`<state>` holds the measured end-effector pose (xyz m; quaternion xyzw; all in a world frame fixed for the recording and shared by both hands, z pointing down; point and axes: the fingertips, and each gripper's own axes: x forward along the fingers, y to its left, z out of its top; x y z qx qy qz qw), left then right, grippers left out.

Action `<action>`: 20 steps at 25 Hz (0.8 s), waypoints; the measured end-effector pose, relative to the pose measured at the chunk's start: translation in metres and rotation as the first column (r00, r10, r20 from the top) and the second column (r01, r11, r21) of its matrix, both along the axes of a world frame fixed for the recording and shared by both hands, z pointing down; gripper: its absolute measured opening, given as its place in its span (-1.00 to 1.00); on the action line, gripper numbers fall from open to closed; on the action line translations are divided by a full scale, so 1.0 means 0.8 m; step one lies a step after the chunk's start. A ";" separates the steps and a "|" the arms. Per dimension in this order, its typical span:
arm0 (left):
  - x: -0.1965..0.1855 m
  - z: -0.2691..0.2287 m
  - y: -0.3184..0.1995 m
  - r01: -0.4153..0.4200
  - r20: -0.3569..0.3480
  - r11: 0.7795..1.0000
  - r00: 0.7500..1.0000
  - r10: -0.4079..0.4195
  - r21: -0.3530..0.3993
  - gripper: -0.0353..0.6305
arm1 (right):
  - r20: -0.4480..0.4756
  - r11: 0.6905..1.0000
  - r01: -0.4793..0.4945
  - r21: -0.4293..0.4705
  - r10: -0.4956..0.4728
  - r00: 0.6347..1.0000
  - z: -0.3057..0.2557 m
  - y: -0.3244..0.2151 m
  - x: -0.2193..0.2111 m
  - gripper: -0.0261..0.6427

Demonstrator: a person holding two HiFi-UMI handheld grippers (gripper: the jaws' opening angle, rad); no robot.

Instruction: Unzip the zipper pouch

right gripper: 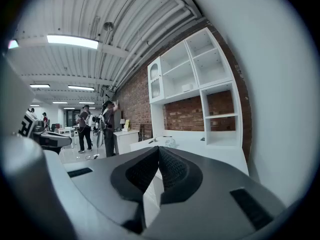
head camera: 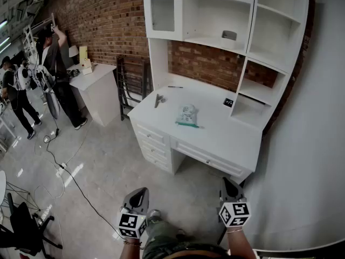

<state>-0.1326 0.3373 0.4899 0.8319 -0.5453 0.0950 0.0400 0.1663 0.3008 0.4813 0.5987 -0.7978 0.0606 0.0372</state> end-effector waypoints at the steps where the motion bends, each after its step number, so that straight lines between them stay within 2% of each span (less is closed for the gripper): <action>1: 0.001 -0.002 0.000 -0.004 -0.003 1.000 1.000 0.004 0.006 -0.89 | -0.003 1.000 0.000 -0.001 0.000 1.000 0.001 0.000 0.001 -0.92; 13: 0.013 -0.010 0.001 -0.052 -0.017 0.997 0.998 0.053 0.050 -0.89 | -0.023 1.000 -0.004 0.000 0.004 1.000 -0.001 -0.001 0.002 -0.92; 17: 0.009 -0.007 0.005 -0.043 -0.029 0.998 0.999 0.044 0.047 -0.88 | 0.006 1.000 0.014 0.003 -0.014 1.000 -0.002 0.001 -0.005 -0.92; 20: 0.006 -0.004 0.007 -0.048 -0.021 0.998 0.999 0.049 0.038 -0.88 | 0.000 1.000 -0.017 -0.012 0.017 1.000 0.003 0.001 -0.004 -0.92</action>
